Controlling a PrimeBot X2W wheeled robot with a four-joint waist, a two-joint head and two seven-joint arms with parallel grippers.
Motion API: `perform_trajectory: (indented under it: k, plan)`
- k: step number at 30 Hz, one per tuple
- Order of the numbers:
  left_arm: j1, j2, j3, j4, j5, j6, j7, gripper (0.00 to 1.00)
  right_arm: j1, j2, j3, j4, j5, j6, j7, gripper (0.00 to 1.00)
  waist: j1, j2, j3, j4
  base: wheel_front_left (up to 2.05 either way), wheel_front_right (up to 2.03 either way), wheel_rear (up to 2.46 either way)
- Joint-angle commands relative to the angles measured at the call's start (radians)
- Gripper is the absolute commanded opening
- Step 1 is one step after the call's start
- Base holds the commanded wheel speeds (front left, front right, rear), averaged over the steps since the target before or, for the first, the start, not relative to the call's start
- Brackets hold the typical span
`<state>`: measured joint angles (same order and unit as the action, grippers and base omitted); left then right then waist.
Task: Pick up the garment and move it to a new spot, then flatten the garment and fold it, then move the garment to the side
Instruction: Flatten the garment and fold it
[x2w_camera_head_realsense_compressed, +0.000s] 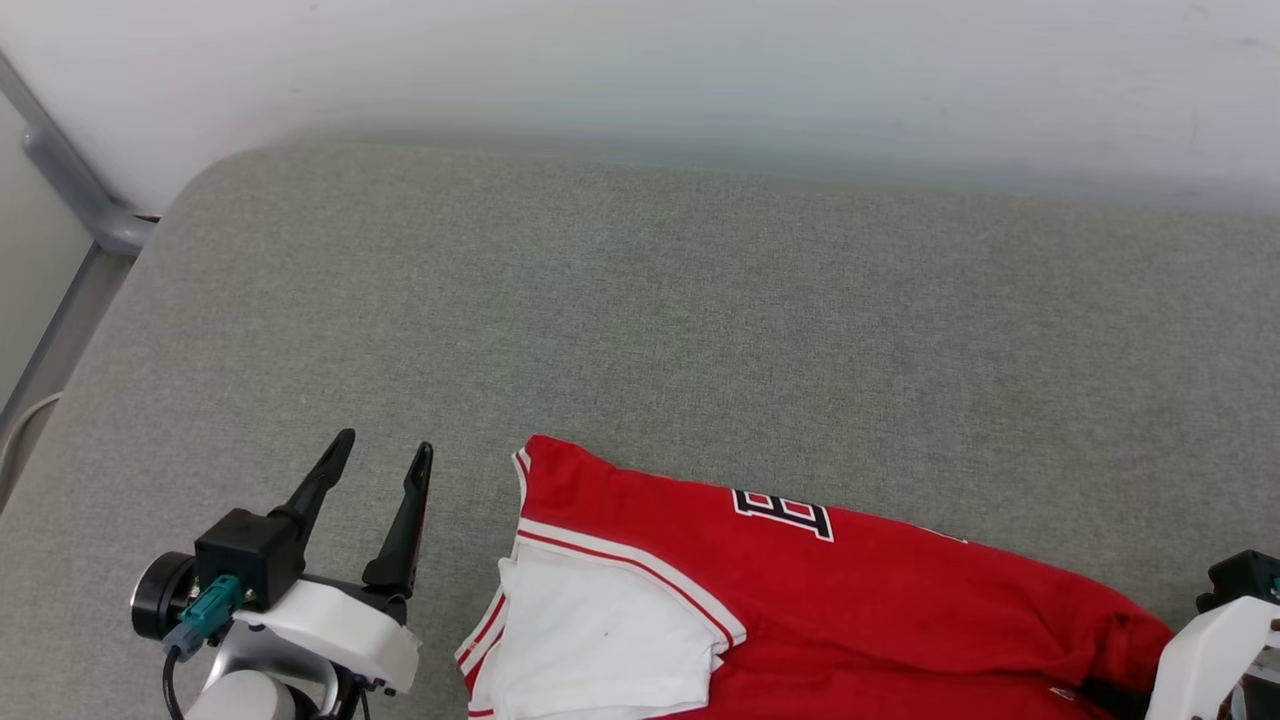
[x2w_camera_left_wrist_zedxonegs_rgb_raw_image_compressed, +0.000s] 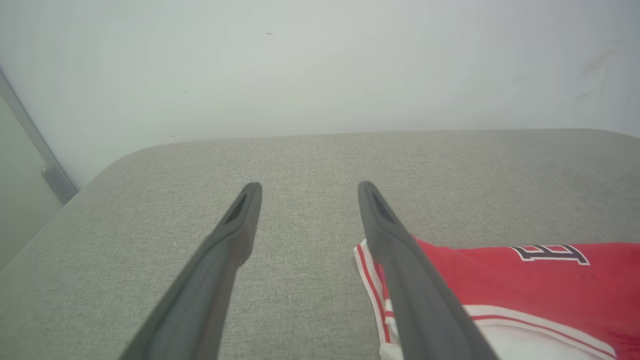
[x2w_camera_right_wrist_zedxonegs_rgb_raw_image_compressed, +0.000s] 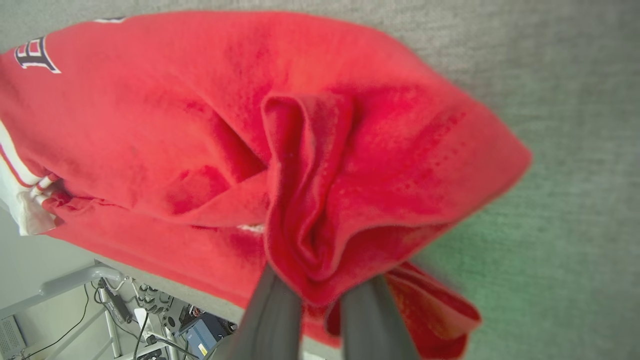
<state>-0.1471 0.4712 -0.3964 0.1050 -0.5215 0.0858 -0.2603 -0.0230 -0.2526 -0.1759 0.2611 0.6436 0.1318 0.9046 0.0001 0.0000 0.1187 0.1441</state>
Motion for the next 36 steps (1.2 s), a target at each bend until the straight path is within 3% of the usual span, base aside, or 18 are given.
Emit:
perform_trajectory:
  k: [1, 17, 28, 36]
  plan:
    - [0.014, -0.003, 0.007, 0.004, 0.009, -0.005, -0.007, 1.00, 0.002, -0.004, 0.004, 0.021, 0.001, -0.002, -0.012, 0.00, -0.0001, 0.0000, -0.004, -0.002, 0.00, 0.00, 0.00]
    - [0.042, -0.032, 0.037, 0.027, 0.038, -0.040, -0.007, 1.00, -0.038, -0.173, -0.067, 0.075, -0.036, -0.002, -0.133, 0.00, -0.0001, 0.0000, -0.051, -0.013, 0.00, 0.00, 0.00]
    - [0.086, -0.028, 0.041, 0.027, 0.036, -0.032, -0.007, 1.00, 0.009, -0.118, 0.007, -0.083, 0.006, -0.002, -0.074, 0.00, -0.0001, 0.0000, -0.120, -0.031, 0.00, 0.00, 0.00]
    - [0.108, -0.031, 0.058, 0.014, 0.025, -0.022, -0.006, 1.00, 0.050, -0.017, 0.076, -0.259, 0.028, -0.002, 0.021, 0.00, -0.0001, 0.0000, -0.151, -0.022, 0.00, 0.00, 0.00]
